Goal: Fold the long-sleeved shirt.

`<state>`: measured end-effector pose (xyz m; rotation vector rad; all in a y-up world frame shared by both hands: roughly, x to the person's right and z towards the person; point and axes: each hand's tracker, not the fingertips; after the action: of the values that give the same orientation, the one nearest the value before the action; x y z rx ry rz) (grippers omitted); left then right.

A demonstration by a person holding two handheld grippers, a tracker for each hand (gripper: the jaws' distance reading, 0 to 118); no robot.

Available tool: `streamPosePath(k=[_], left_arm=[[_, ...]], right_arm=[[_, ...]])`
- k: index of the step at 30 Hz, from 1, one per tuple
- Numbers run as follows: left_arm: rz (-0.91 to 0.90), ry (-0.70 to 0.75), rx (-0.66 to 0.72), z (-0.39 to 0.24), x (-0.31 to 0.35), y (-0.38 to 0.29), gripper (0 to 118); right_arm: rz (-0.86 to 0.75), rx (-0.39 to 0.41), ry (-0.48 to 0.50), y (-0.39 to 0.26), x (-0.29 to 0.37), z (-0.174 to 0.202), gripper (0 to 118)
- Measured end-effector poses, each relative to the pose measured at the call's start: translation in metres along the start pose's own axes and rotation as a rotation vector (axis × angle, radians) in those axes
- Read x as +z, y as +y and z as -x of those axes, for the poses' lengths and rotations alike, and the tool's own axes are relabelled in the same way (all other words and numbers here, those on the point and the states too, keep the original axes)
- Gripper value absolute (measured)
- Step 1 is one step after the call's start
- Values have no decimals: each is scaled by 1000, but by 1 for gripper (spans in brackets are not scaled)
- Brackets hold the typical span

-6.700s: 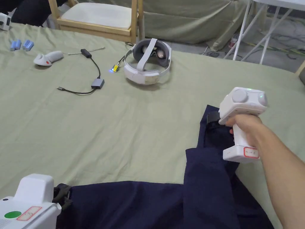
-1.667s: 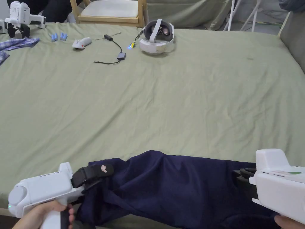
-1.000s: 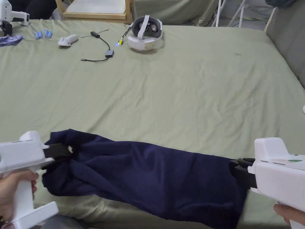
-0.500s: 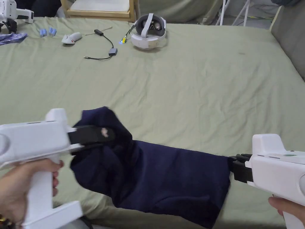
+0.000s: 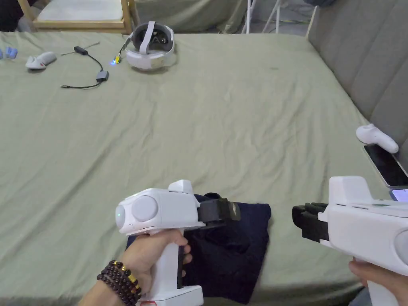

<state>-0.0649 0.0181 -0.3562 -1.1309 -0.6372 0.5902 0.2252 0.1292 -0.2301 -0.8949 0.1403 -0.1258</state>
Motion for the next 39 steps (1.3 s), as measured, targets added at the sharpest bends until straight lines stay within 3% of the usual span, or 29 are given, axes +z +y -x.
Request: streamPosePath(k=[3,6,7,8,9,10,13,19,23,30,32,35,39], left_arm=[[-135,-45,-13,-5,51,10,104],[-309,-49,84,0,110,14,101],[-325,-36,100,3,123,15,89],[-332,-9,83,7,133,12,64],[-353,71,35,7,139,8,25],[-376,197,-31,19,142,6,6],[-340,374,-281,20,129,-14,4],[-182,414,-402,19,55,-50,4],[-133,354,-379,-3,19,-68,4],[-21,161,-468,-61,-55,-90,4],[30,209,-442,-66,-73,-90,4],[-20,154,-412,-74,-47,-77,4],[-160,79,-300,-51,17,-43,4]], right_arm=[[7,-31,8,-5,-2,-8,0],[10,-43,5,-6,-3,-9,0],[11,-44,4,-6,-4,-8,0],[11,-46,4,-6,-5,-8,0],[10,-54,4,-7,-6,-9,0],[12,-55,8,-7,-8,-9,0],[18,-58,24,-4,-13,-5,0],[21,-52,34,-4,-12,3,0],[18,-51,28,-6,-8,5,1],[37,-46,-17,-11,-5,-3,1],[40,-56,-30,-12,-6,-5,1],[33,-87,-35,-17,-7,-9,1],[36,-112,29,-10,-18,2,1]])
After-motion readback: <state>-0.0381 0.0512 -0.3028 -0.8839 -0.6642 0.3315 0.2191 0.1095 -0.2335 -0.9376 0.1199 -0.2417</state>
